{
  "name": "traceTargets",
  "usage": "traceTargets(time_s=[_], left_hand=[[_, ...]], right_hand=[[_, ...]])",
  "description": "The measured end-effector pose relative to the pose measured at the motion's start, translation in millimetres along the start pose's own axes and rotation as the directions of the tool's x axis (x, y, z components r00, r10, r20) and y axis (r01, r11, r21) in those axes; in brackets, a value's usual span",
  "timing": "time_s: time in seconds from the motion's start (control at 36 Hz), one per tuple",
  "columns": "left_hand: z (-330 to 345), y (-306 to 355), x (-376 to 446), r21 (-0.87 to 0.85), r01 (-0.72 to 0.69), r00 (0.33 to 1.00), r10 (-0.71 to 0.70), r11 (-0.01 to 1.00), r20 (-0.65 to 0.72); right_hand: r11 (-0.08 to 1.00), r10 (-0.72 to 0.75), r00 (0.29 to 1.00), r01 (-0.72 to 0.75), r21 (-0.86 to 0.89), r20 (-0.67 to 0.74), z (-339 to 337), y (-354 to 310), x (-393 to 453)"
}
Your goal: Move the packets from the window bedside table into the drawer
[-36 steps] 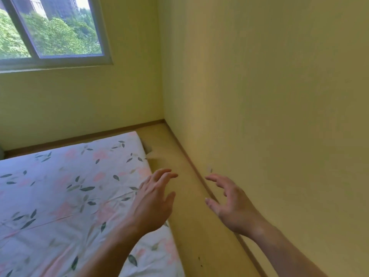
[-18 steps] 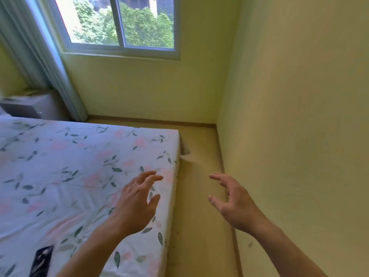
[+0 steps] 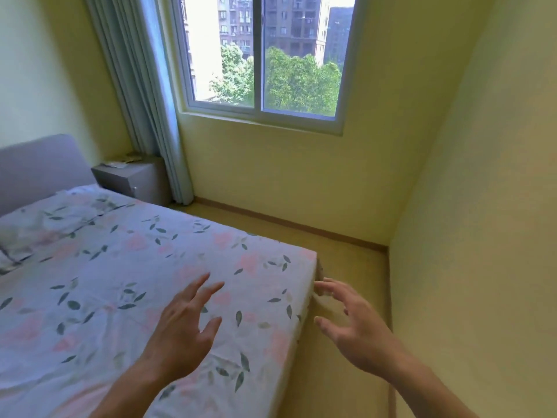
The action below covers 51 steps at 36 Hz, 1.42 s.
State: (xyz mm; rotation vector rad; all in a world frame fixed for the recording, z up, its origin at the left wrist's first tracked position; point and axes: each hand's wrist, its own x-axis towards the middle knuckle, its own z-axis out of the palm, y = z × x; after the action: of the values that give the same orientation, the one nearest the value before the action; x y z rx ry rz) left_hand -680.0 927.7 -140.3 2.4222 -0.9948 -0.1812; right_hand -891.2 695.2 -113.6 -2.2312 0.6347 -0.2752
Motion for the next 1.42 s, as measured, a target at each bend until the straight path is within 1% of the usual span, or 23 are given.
traceTargets(time_s=[0.06, 0.14, 0.22, 0.36, 0.53, 0.61, 0.72, 0.81, 0.97, 1.06, 1.17, 1.25, 1.33, 1.42], left_hand=[[7, 21, 44, -0.011, -0.053, 0.999, 0.053, 0.999, -0.010], [18, 53, 101, 0.000, -0.129, 0.992, 0.129, 0.992, 0.002], [31, 87, 153, -0.025, -0.188, 0.982, 0.189, 0.982, 0.006], [60, 127, 244, -0.016, -0.225, 0.974, 0.225, 0.974, 0.027], [100, 160, 345, -0.002, -0.158, 0.987, 0.158, 0.987, 0.013], [114, 171, 387, 0.006, -0.078, 0.997, 0.078, 0.997, -0.003], [124, 177, 433, 0.010, 0.032, 0.998, -0.031, 0.999, -0.060], [126, 179, 459, 0.034, 0.114, 0.990, -0.111, 0.993, -0.082], [133, 169, 515, 0.025, 0.255, 0.957, -0.248, 0.967, -0.150], [145, 162, 554, 0.015, 0.308, 0.940, -0.302, 0.951, -0.160], [166, 159, 625, -0.011, 0.332, 0.929, -0.329, 0.943, -0.172], [179, 161, 686, -0.025, 0.351, 0.924, -0.350, 0.936, -0.150], [192, 176, 753, -0.057, 0.313, 0.937, -0.318, 0.948, -0.146], [201, 196, 825, -0.035, 0.254, 0.959, -0.257, 0.966, -0.123]], right_hand=[[1.000, -0.018, 1.000, 0.018, -0.013, -0.011, -19, 8, 32], [1.000, 0.000, 1.000, 0.001, 0.030, -0.028, -47, 25, 73], [0.998, -0.006, 0.999, 0.009, 0.067, -0.045, -72, 47, 114], [1.000, -0.002, 0.999, 0.002, 0.016, -0.043, -110, 94, 193], [0.999, -0.023, 0.999, 0.023, 0.027, -0.026, -160, 153, 292], [0.999, -0.034, 0.999, 0.034, 0.022, 0.007, -189, 178, 346], [0.996, -0.090, 0.993, 0.088, 0.025, 0.076, -225, 197, 419], [0.992, -0.124, 0.985, 0.122, 0.021, 0.120, -243, 202, 473], [0.978, -0.210, 0.952, 0.206, 0.045, 0.222, -257, 210, 572], [0.972, -0.235, 0.941, 0.229, 0.055, 0.242, -262, 225, 625], [0.967, -0.256, 0.932, 0.251, 0.050, 0.256, -274, 243, 694], [0.973, -0.229, 0.939, 0.229, 0.032, 0.257, -291, 260, 743], [0.974, -0.225, 0.943, 0.225, 0.027, 0.245, -315, 281, 788], [0.982, -0.187, 0.962, 0.184, 0.034, 0.199, -339, 302, 838]])
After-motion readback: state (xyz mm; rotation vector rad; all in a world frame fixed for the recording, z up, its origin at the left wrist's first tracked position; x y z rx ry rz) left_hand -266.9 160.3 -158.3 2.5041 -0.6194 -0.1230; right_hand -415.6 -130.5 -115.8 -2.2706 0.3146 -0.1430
